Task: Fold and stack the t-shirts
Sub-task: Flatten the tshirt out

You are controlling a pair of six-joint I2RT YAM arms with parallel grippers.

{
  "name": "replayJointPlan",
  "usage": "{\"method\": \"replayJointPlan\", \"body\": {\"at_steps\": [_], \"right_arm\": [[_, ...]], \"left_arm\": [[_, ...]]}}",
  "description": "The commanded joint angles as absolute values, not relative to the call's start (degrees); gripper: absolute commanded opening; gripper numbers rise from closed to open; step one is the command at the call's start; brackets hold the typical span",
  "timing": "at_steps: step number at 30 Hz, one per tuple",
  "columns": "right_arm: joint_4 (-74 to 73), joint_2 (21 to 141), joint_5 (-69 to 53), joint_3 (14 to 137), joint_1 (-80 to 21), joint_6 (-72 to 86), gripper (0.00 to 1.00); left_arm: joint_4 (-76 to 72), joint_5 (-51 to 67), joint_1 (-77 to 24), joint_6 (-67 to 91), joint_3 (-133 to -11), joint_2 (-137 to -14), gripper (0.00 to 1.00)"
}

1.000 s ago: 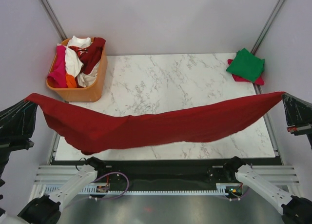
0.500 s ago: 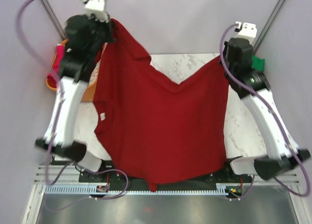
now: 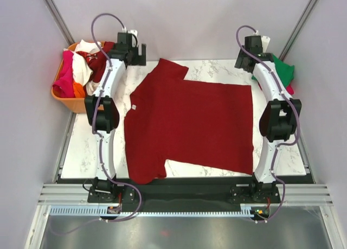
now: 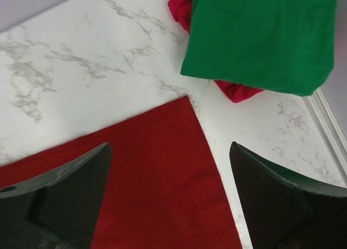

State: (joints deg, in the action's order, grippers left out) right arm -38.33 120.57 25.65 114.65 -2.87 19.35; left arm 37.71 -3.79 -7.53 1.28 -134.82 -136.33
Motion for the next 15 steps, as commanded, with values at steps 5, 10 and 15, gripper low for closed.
{"method": "replayJointPlan", "body": {"at_steps": [5, 10, 15], "right_arm": [[-35.94, 104.07, 17.94, 106.64, -3.25, 21.09, 0.98], [-36.83, 93.53, 14.6, 94.42, -3.34, 22.14, 0.98], [-34.81, 79.67, 9.23, 78.42, -6.93, 23.64, 0.98]], "left_arm": [[33.31, -3.6, -7.82, 4.74, -126.85, -110.68, 1.0], [36.73, -3.53, -7.74, 12.72, -101.34, -91.61, 1.0], [41.3, 7.53, -7.73, 21.34, -75.72, -73.86, 0.97]]}}
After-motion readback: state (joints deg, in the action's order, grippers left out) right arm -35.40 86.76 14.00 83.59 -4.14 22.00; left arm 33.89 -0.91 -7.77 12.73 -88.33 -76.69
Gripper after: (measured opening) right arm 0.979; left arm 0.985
